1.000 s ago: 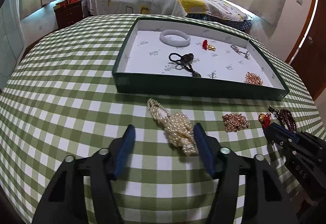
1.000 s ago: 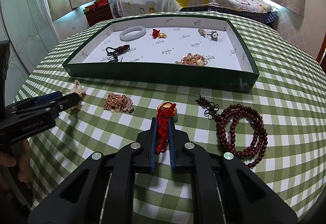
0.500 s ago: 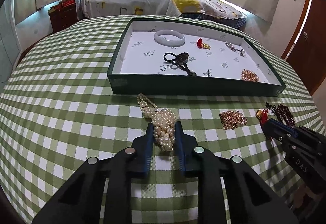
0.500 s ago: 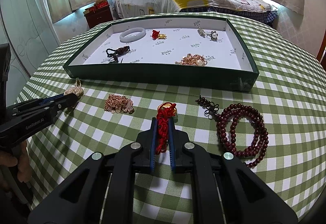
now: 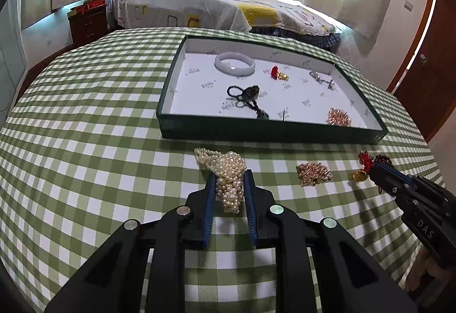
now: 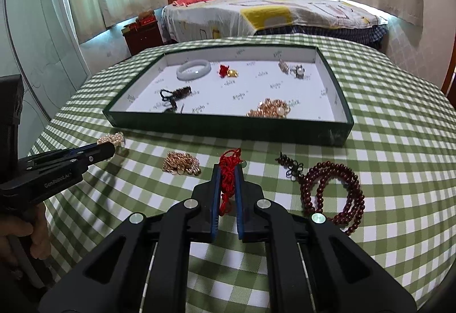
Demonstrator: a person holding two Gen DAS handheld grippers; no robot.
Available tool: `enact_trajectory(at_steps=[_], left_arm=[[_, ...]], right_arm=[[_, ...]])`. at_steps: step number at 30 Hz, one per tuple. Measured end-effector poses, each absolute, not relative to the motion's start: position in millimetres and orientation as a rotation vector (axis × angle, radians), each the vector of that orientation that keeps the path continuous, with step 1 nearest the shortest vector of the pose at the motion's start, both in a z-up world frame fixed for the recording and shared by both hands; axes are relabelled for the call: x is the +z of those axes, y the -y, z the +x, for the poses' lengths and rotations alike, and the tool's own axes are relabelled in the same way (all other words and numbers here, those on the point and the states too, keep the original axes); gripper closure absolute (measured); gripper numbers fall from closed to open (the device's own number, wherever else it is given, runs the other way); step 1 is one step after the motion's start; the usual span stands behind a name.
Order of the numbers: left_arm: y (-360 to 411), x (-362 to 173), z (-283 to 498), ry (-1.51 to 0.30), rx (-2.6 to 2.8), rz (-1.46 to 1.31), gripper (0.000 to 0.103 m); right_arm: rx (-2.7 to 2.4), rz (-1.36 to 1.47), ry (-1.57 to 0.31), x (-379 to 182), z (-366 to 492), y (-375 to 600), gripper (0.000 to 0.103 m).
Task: Organize jewelry
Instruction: 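Grasp the pearl strand with the left tool while the right tool grasps the red tassel, then carry the pearls and red tassel into the tray and open both tools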
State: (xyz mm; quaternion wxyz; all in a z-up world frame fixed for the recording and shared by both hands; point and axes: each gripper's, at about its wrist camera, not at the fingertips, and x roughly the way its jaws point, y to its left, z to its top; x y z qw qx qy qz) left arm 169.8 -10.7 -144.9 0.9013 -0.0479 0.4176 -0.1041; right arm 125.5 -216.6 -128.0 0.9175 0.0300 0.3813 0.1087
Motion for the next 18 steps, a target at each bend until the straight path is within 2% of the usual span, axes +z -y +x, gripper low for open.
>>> enact_trajectory(at_steps=[18], left_arm=[[20.4, -99.9, 162.5, -0.757, -0.269, -0.099, 0.083]], right_arm=[[0.220, 0.070, -0.658, -82.9, 114.6, 221.7, 0.093]])
